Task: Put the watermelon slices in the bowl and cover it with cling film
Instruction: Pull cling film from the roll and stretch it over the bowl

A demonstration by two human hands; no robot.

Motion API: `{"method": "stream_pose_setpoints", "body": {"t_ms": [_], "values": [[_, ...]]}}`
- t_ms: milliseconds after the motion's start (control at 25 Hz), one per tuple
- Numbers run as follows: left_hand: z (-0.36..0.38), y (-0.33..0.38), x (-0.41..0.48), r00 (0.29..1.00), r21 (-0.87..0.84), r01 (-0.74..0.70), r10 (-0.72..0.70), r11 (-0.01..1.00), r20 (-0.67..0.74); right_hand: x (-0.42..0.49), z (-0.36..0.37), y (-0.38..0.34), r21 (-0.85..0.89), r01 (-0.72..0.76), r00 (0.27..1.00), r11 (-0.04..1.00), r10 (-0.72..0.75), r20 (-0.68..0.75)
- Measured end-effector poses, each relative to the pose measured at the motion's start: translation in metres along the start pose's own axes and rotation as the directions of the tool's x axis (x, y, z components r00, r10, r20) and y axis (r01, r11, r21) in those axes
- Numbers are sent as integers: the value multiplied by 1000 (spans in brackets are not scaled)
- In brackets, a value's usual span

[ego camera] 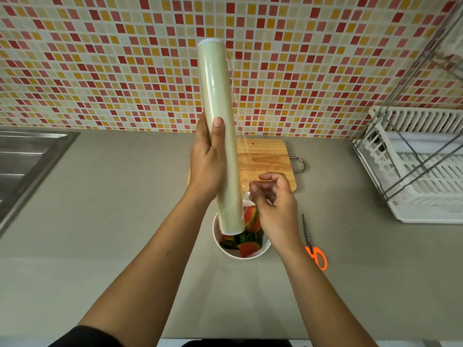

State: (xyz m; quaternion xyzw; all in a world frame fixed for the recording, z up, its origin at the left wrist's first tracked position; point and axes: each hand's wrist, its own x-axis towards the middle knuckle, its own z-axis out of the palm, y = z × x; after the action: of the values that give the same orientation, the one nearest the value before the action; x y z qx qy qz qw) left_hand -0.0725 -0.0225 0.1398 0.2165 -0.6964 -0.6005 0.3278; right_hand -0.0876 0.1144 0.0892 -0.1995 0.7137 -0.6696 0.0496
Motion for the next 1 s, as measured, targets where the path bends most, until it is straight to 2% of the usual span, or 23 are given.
{"method": "stream_pose_setpoints", "body": {"t_ms": [80,200,280,480,720,800,1000], "values": [[1,2,2,1000,24,-11,11,1000,-6,-2,-2,0,51,-32,999,998,33,-20],[3,5,4,999,16,-32,32,999,-5,-11,-5,4,-6,-102,991,995,102,91],[4,7,6,999,33,-43,43,999,-7,-16,-6,8,-81,-83,988,993,93,124],[7,7,8,1000,37,-24,24,999,3,-12,-20,10,-245,10,997,969,11,83],[10,5,5,999,56,22,-24,998,26,-21,-28,24,-170,-61,984,984,87,152],[8,0,1,995,60,66,-70,996,67,-26,-36,34,-164,-83,986,983,105,133],[3,-22,-20,962,162,180,-208,970,178,-24,-40,36,-88,-184,980,979,175,-97]]}}
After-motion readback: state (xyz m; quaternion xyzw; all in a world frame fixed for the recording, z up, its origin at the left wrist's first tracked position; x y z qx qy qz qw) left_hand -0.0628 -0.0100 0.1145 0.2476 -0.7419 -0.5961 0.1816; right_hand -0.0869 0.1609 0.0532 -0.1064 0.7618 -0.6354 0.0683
